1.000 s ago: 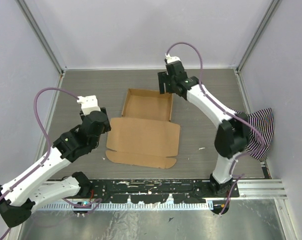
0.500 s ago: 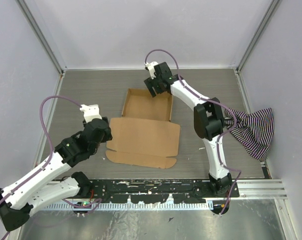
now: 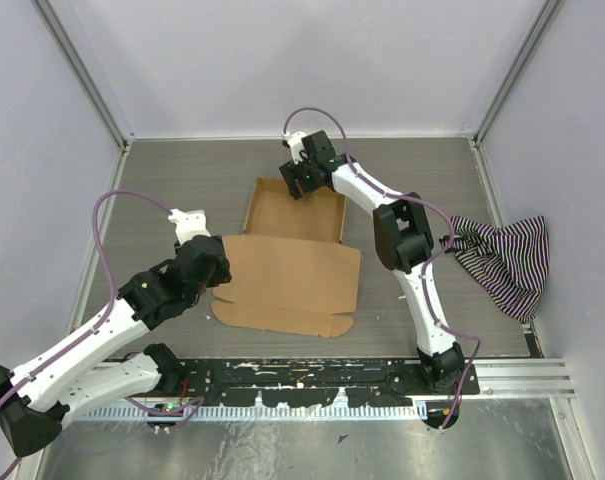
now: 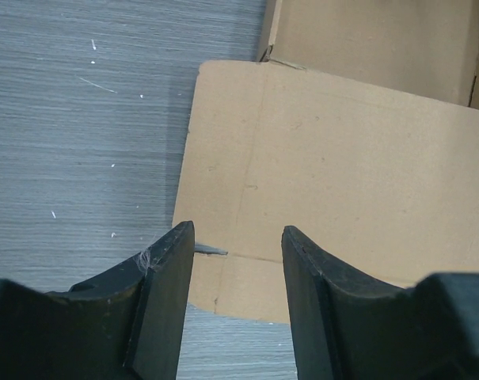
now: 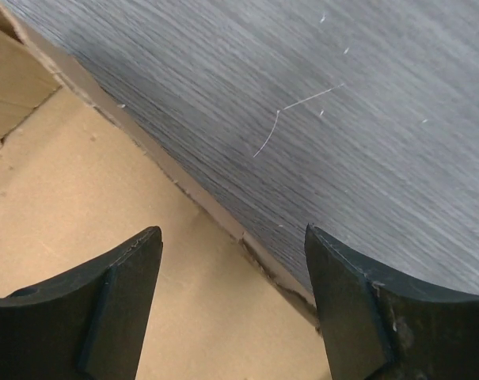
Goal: Fold the paper box
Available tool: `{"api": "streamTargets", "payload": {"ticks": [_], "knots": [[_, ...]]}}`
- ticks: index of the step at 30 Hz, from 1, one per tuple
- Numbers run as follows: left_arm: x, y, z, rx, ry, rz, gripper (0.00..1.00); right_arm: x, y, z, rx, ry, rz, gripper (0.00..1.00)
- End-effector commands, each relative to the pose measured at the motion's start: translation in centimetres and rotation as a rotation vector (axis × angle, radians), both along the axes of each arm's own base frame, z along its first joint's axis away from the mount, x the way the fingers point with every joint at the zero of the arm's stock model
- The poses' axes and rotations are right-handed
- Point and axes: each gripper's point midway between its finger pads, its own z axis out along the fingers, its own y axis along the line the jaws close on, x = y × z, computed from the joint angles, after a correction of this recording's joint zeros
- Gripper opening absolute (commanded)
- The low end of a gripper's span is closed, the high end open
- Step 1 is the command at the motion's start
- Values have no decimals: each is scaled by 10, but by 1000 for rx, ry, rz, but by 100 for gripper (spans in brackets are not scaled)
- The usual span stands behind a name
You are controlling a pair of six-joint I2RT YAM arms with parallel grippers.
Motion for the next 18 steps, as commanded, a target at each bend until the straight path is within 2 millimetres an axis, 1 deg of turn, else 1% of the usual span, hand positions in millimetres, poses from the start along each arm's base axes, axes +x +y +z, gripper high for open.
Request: {"api": "streamTargets", "payload": {"ticks": [1, 4, 6, 8, 9, 10, 11, 12, 14, 15, 16, 17, 18], "knots": [[-1, -3, 0, -35, 0, -4, 55, 11, 15, 25, 81, -44, -19, 76], [-2, -3, 0, -46, -4, -1, 55, 12, 8, 20, 80, -26, -92, 67], [-2, -5, 0, -54, -6, -4, 55, 13, -6, 21, 68, -29, -178, 56], [-2, -7, 0, -61, -6, -9, 55, 11, -27, 20, 53, -20, -271, 43], [-2, -7, -1, -60, -2, -11, 55, 10, -39, 28, 58, -24, -321, 38], [-2, -8, -2, -62, 0, -13, 55, 7, -55, 29, 58, -15, -373, 33], [-1, -9, -3, -65, 2, -16, 54, 3, -70, 27, 63, 3, -427, 29], [-1, -11, -4, -67, 3, -18, 54, -2, -85, 29, 81, 20, -479, 28], [1, -14, -6, -73, 4, -24, 54, -17, -112, 28, 129, 77, -585, 28], [2, -16, -6, -75, 4, -27, 54, -28, -121, 27, 155, 108, -619, 28], [3, -18, -6, -77, 4, -31, 54, -42, -125, 25, 176, 140, -638, 28], [4, -20, -6, -79, 5, -36, 54, -58, -124, 23, 202, 174, -645, 28], [5, -22, -6, -80, 6, -36, 54, -87, -116, 10, 237, 253, -625, 29]]}}
